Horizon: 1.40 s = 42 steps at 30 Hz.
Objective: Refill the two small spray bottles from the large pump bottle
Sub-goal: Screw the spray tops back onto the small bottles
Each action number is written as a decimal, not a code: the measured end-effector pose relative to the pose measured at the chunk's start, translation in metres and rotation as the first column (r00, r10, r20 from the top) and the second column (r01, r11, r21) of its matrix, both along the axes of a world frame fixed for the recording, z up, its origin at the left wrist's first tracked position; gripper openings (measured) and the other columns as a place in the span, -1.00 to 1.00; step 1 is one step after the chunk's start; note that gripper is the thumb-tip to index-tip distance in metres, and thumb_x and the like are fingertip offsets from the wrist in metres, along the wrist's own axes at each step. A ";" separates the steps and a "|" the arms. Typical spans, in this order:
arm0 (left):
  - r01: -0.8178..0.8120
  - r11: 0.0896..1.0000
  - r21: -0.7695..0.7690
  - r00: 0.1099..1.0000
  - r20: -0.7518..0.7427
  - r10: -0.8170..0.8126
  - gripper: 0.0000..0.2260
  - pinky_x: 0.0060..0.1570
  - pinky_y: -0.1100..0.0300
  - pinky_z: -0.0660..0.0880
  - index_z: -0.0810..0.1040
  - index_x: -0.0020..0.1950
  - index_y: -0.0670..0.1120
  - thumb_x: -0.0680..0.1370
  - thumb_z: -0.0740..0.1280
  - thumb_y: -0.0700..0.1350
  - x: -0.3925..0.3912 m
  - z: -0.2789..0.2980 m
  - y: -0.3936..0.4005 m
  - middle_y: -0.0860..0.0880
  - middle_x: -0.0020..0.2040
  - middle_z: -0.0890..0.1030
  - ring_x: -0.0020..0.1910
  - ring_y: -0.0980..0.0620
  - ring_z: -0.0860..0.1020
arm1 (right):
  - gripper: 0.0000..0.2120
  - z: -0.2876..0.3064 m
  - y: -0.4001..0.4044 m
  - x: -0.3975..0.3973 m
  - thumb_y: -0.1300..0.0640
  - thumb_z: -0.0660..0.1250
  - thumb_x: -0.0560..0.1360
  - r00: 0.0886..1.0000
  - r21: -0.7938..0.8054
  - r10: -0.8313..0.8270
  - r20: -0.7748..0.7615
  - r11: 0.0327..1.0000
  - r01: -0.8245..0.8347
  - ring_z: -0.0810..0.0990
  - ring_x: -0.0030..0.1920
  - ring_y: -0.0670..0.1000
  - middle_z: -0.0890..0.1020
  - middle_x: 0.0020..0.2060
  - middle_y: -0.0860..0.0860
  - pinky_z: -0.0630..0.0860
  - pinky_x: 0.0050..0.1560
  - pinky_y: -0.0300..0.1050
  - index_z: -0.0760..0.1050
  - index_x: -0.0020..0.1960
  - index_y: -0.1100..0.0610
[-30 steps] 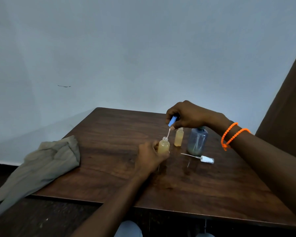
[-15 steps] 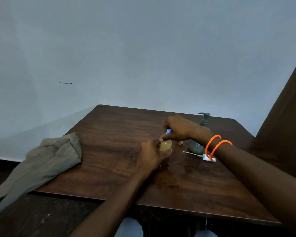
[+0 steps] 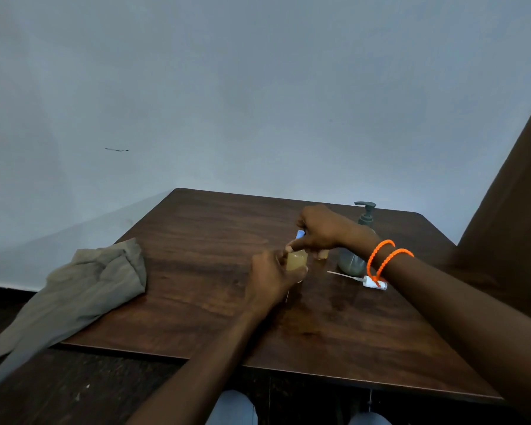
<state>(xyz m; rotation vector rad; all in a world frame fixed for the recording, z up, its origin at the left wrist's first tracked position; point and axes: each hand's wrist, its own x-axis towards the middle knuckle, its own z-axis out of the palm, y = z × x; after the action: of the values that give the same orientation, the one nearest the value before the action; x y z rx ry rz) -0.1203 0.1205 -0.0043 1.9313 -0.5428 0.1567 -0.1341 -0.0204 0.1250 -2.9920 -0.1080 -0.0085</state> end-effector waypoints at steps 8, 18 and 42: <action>-0.119 0.992 0.047 0.993 -0.005 0.119 -0.75 -0.29 0.07 0.61 0.67 -0.20 0.02 0.35 0.44 0.19 0.018 0.008 0.001 0.09 -0.37 0.66 -0.35 0.19 0.63 | -0.60 0.012 -0.033 -0.044 -0.26 0.50 0.39 0.953 0.201 -0.233 0.194 0.960 0.193 0.60 -0.45 -0.13 0.66 -0.42 -0.05 0.47 -0.32 -0.18 0.57 -0.23 0.08; -0.204 0.976 0.075 0.978 0.056 0.200 -0.38 -0.02 0.09 0.59 0.55 0.27 0.02 0.29 0.59 0.23 0.028 0.002 0.001 0.09 0.13 0.62 0.06 0.06 0.60 | -0.70 -0.064 -0.125 -0.114 -0.06 0.62 0.31 0.935 0.088 -0.349 -0.058 0.931 0.353 0.60 -0.14 -0.09 0.65 -0.16 -0.11 0.39 -0.27 -0.38 0.63 -0.04 -0.02; 0.057 0.996 0.074 0.993 -0.105 -0.049 -0.77 -0.06 0.04 0.56 0.55 -0.03 -0.05 0.52 0.30 0.10 0.028 0.015 -0.116 -0.04 -0.07 0.67 -0.03 -0.07 0.64 | -0.85 -0.003 -0.140 -0.170 0.16 0.55 0.43 0.885 0.513 -0.327 0.331 0.850 0.122 0.67 -0.20 -0.05 0.71 -0.21 -0.07 0.57 -0.13 -0.22 0.70 -0.02 -0.01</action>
<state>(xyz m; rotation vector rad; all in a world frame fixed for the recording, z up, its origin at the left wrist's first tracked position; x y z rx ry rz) -0.0924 0.0042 0.0109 1.9852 -0.5369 0.0023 -0.3037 -0.1606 0.1222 -2.4366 0.1869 -0.6008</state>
